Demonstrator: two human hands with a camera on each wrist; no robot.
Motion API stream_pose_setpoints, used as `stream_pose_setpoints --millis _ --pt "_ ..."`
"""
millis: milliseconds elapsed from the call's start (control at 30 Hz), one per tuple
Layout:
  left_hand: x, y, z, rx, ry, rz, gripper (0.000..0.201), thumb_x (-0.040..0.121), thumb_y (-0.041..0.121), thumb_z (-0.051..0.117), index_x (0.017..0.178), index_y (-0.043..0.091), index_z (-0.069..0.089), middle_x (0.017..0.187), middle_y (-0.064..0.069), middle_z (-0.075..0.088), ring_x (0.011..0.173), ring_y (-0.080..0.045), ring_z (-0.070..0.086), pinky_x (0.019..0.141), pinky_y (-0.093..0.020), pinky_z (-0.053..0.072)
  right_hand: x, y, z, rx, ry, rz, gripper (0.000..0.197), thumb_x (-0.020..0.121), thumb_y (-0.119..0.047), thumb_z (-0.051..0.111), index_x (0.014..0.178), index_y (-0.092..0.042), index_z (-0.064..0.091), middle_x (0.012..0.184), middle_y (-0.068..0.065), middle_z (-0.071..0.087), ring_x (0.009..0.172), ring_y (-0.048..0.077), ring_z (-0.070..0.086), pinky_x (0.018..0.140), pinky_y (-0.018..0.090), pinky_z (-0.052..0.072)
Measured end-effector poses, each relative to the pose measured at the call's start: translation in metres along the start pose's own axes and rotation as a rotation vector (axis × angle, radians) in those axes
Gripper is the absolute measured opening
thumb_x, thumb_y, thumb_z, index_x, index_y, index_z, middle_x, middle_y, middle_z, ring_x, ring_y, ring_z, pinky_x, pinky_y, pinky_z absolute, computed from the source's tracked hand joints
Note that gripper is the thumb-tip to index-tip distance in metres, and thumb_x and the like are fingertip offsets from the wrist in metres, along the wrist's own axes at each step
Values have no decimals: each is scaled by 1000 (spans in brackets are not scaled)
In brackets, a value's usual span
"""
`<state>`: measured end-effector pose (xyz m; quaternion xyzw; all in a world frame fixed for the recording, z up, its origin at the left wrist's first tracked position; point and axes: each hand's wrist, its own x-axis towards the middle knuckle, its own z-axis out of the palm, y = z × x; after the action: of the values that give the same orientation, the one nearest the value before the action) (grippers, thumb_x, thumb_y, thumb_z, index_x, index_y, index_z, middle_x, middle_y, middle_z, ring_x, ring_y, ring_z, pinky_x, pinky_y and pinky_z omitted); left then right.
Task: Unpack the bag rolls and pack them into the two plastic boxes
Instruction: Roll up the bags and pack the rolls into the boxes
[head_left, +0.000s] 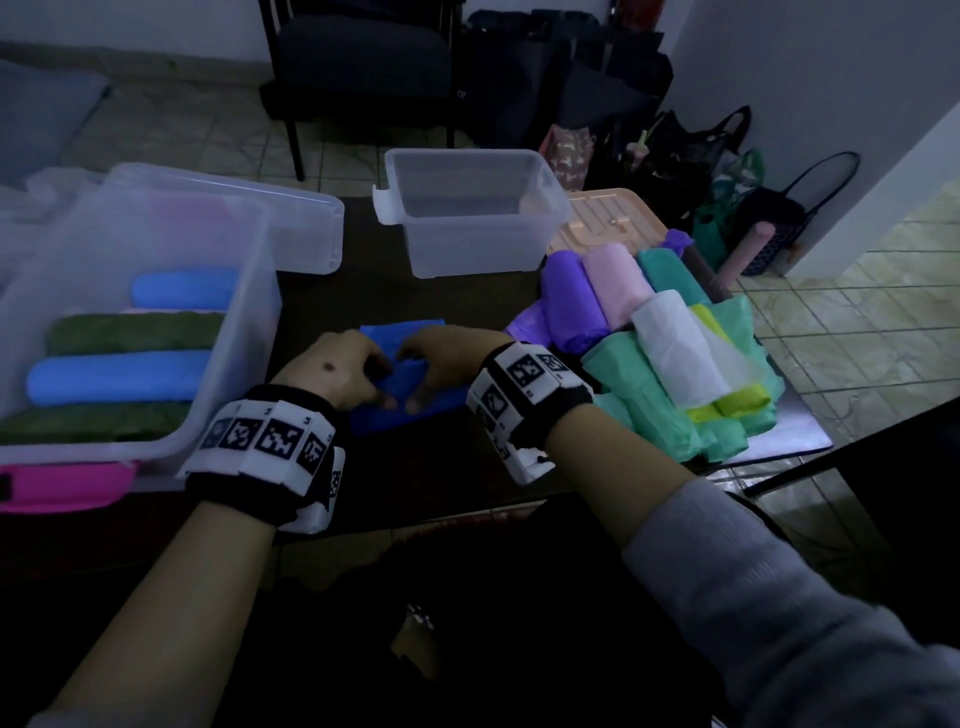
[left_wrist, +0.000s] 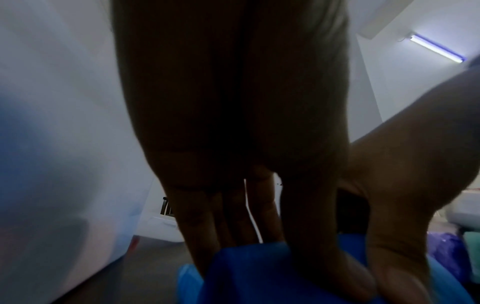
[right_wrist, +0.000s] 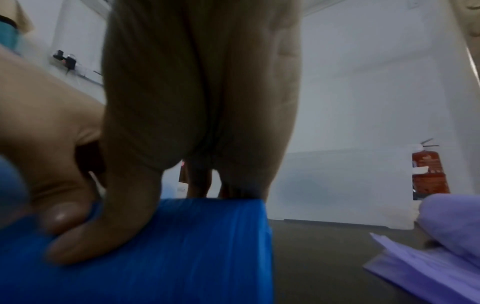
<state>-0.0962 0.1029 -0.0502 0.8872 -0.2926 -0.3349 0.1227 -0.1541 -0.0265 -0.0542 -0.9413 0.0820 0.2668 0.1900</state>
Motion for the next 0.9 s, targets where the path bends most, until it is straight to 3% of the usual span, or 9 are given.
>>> stream_pose_setpoints --millis 100,267,433,467,533,600,667,767,900 --pt "6 0 -5 15 -41 -18 48 86 20 65 132 18 51 136 -6 49 123 -23 48 100 -34 38 -5 0 8 13 211 -69 55 75 -26 77 122 -13 52 125 10 43 118 26 44 94 32 38" --pt "16 -2 -3 137 -83 2 39 92 28 55 130 21 53 135 -7 49 118 -24 51 99 -35 41 -19 -7 39 -235 323 -94 52 84 -25 63 130 -8 44 129 14 43 121 31 42 104 39 33" --pt "18 -9 6 157 -141 94 28 94 32 51 105 11 66 98 -3 59 91 -19 54 79 -28 39 -23 -6 55 -404 336 -99 59 82 -30 66 131 -9 40 131 13 43 123 31 41 108 39 24" --pt "19 -11 6 104 -111 109 25 95 30 50 101 12 67 99 -4 60 92 -18 54 80 -28 39 -23 -5 54 -399 343 -104 60 82 -30 66 131 -10 40 131 12 43 123 30 41 108 38 25" --pt "21 -13 7 -46 13 149 26 97 20 46 114 14 65 122 -6 59 111 -20 54 95 -30 40 -24 -4 51 -395 349 -110 60 81 -31 67 131 -11 41 132 10 44 123 27 41 105 37 28" --pt "24 -15 9 -85 115 207 39 96 7 45 134 16 51 145 -1 42 132 -18 41 107 -25 29 -25 -4 48 -405 359 -108 59 79 -32 69 128 -12 43 132 8 45 123 25 41 102 36 31" --pt "28 -17 16 5 60 246 52 95 -1 42 142 21 39 153 -2 29 138 -19 32 110 -23 24 -25 -3 46 -392 350 -111 61 77 -33 69 128 -13 42 133 6 47 123 24 42 101 37 30" --pt "31 -23 23 121 -13 204 58 97 3 41 148 25 24 156 -7 18 143 -21 21 113 -26 17 -25 0 43 -309 296 -126 66 76 -36 69 132 -16 40 132 4 51 123 23 45 105 40 28" --pt "26 -20 23 135 -54 187 52 102 24 32 150 23 14 158 -9 10 143 -24 18 115 -30 16 -30 -1 34 -386 244 -151 67 78 -42 67 136 -24 38 129 1 50 123 23 43 100 42 29"
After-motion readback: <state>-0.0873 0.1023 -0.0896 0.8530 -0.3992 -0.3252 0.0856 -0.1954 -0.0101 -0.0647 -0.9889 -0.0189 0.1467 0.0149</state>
